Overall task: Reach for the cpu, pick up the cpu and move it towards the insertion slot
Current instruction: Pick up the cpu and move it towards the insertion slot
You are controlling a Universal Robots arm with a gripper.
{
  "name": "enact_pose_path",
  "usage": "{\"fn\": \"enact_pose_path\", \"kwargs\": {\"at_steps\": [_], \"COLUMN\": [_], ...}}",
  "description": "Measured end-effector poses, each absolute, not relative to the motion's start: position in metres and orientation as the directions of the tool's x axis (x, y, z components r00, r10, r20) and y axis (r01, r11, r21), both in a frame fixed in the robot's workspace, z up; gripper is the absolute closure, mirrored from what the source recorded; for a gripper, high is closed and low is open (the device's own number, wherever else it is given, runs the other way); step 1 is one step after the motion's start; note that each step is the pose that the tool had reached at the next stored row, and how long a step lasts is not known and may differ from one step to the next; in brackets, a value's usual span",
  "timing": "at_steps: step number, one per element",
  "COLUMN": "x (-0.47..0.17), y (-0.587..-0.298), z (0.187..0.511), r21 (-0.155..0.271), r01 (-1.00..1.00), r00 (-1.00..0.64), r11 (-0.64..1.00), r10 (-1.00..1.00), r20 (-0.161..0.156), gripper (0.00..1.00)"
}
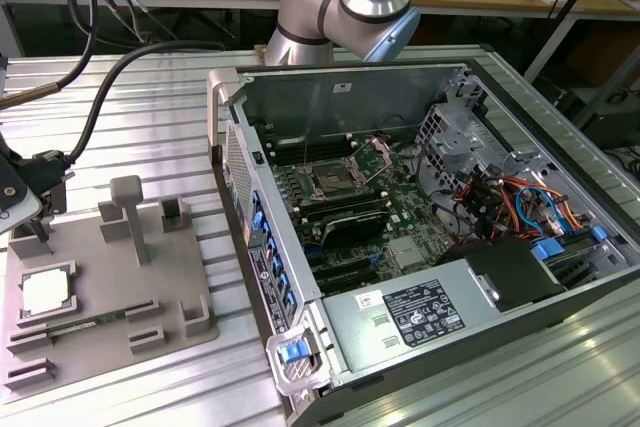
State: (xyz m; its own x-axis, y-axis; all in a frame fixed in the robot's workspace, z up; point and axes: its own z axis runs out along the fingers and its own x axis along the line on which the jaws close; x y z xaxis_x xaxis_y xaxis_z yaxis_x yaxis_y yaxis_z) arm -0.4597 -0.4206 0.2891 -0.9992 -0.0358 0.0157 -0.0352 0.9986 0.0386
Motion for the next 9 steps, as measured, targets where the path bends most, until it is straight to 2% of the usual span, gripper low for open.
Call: {"fn": "enact_pose_path", "kwargs": {"at_steps": [9], "x": [-0.4597], "y": [-0.4206], "z": [0.2890], "r21": [0.039], "r01": [-0.051], "r00": [-0.999], "r11": [0.998], "r10": [-0.052], "r20": [0.016], "gripper": [0.34]}}
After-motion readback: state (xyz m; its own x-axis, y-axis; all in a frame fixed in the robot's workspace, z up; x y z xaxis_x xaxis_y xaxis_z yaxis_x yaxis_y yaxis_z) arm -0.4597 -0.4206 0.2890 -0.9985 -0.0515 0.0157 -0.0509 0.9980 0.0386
